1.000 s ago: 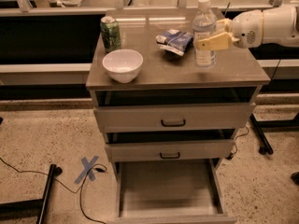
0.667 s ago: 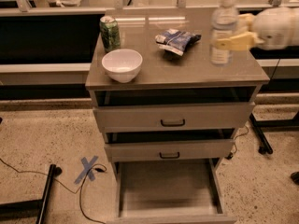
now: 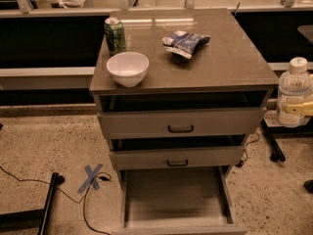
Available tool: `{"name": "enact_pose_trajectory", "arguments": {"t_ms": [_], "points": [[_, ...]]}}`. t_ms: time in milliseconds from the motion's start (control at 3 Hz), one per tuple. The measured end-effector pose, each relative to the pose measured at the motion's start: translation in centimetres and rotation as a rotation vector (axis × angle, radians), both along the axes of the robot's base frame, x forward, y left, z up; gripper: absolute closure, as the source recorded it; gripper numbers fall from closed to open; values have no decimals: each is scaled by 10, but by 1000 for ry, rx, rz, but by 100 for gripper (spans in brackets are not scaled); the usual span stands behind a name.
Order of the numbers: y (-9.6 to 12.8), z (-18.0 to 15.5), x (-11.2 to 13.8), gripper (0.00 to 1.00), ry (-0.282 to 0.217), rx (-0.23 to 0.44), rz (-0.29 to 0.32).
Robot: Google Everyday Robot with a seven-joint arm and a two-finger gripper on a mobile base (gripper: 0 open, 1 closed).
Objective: Place blue plastic bottle into bottom drawer
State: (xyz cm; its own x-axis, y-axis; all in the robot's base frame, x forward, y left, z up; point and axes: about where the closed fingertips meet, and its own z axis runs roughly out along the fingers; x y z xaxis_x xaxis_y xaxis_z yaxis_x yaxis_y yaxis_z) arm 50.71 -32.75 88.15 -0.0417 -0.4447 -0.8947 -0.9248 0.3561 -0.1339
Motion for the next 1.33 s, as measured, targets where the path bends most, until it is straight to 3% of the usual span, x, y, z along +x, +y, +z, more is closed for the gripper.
{"name": "enact_pose_trajectory", "arguments": {"t_ms": [333, 667, 1000, 1333], "points": [[0, 0, 0, 100, 0, 0, -1], [-5, -35, 8, 100, 50, 42, -18], [-13, -112, 3, 100, 61, 212, -75], [-22, -229, -45, 100, 127, 329, -124]]}}
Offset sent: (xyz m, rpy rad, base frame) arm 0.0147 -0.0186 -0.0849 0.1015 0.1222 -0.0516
